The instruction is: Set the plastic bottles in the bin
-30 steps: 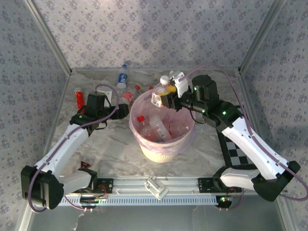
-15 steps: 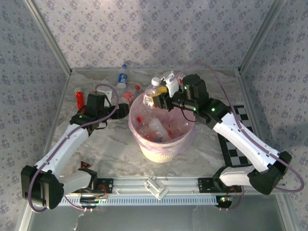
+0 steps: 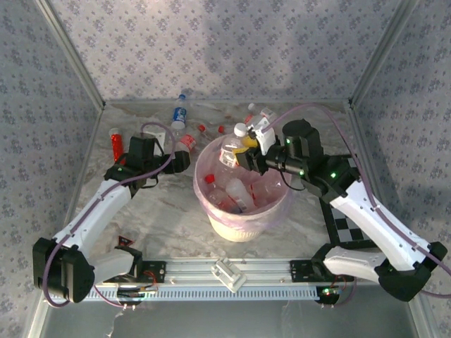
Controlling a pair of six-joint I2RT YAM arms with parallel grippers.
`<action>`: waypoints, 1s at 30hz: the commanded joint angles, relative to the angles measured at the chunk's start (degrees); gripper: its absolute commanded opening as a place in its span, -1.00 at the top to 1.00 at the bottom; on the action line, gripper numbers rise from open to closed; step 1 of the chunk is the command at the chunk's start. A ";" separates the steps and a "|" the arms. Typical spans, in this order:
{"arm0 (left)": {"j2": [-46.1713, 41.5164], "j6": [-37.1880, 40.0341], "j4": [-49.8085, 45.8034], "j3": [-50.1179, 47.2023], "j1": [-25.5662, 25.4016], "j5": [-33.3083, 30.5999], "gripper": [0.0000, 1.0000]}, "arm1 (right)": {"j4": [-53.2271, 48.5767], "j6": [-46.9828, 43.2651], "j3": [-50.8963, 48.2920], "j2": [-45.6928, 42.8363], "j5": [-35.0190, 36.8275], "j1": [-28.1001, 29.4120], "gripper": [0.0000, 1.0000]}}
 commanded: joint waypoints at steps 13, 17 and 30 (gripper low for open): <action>0.10 -0.08 1.13 0.44 0.19 0.82 -0.80 | -8.55 3.30 -6.80 2.32 4.06 4.76 0.61; 0.14 0.27 1.00 0.26 0.19 0.51 -0.80 | 0.75 7.72 -16.49 1.02 5.96 6.50 0.61; 1.59 -0.08 2.50 0.33 0.23 1.13 -0.80 | 1.84 7.74 -1.92 -2.77 10.88 3.39 0.64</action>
